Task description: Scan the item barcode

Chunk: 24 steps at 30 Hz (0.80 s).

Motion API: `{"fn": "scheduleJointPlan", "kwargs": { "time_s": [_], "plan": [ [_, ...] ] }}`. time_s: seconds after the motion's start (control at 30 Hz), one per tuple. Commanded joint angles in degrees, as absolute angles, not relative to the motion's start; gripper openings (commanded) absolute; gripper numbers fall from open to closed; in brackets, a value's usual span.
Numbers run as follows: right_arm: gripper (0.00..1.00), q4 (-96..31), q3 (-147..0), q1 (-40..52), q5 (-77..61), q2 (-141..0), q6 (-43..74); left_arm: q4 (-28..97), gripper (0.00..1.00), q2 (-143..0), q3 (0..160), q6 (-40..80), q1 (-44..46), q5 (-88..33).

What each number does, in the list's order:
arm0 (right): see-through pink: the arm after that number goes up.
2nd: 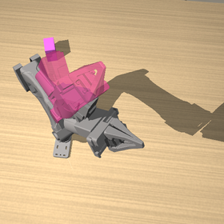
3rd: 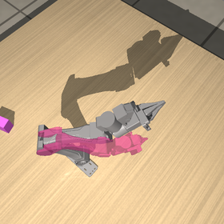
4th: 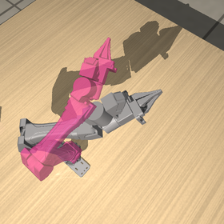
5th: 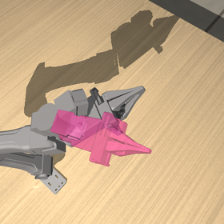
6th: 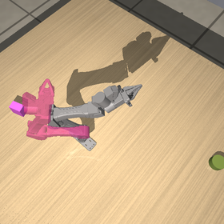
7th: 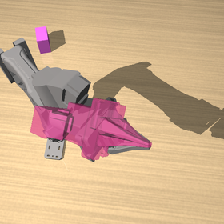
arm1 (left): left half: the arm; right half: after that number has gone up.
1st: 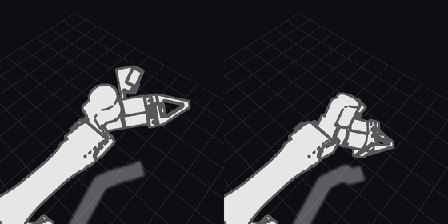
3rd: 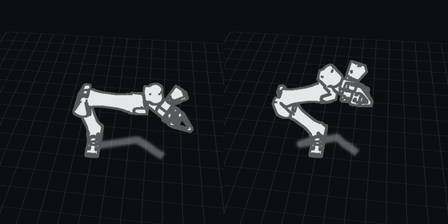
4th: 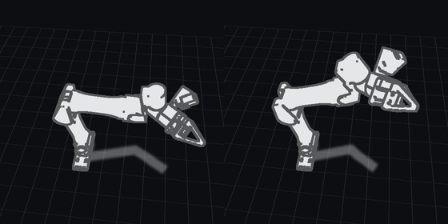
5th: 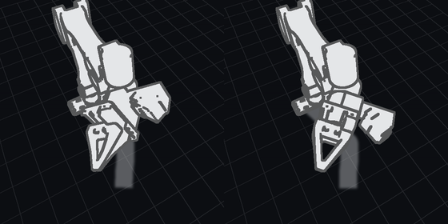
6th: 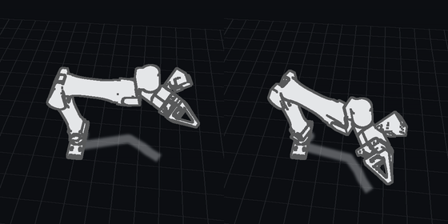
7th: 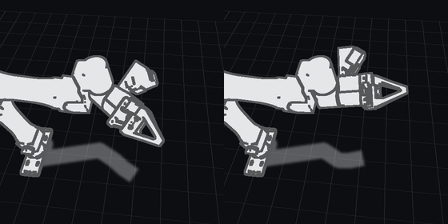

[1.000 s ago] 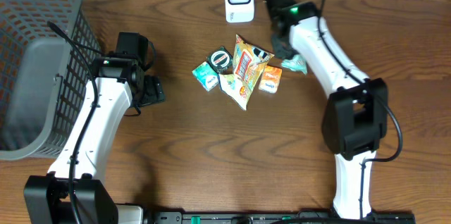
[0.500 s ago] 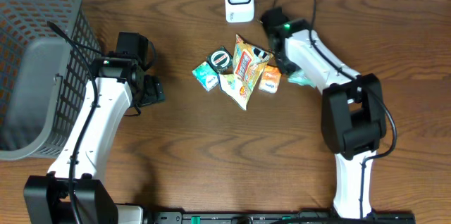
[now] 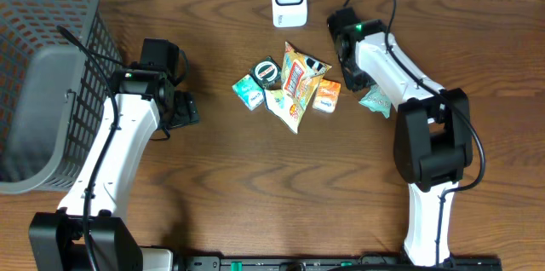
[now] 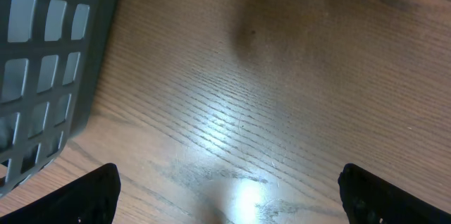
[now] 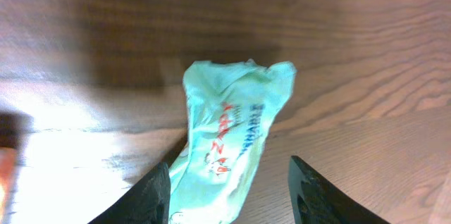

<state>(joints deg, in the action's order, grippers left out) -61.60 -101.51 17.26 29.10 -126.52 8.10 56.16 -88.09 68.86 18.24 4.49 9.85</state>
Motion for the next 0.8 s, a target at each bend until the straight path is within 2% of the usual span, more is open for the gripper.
{"fn": "scheduleJointPlan", "kwargs": {
  "time_s": [0.0, 0.13, 0.27, 0.37, 0.43, 0.77],
  "plan": [
    [0.39, -63.1, -104.7, 14.1, 25.8, -122.5, 9.2, 56.3, 0.98, -88.1, 68.6, 19.0, 4.3, 11.0],
    [0.33, -63.9, -103.5, 7.8, 7.8, -122.5, 9.1, 56.3, 0.97, -88.1, 68.6, 19.0, 4.3, 11.0],
    [0.23, -61.1, -99.2, 3.2, -0.2, -122.5, 8.7, 56.3, 0.98, -88.1, 68.6, 19.0, 4.3, 11.0],
    [0.24, -58.3, -96.4, 2.0, -4.4, -122.5, 6.1, 56.3, 0.98, -88.1, 68.6, 19.0, 4.3, 11.0],
    [0.29, -56.2, -94.2, 1.6, -6.9, -122.5, 5.0, 56.3, 0.98, -88.1, 68.6, 19.0, 4.3, 11.0],
    [0.30, -54.6, -92.3, 1.6, -10.0, -122.5, 5.1, 56.3, 0.98, -88.1, 68.6, 19.0, 4.3, 11.0]
  ]
}}
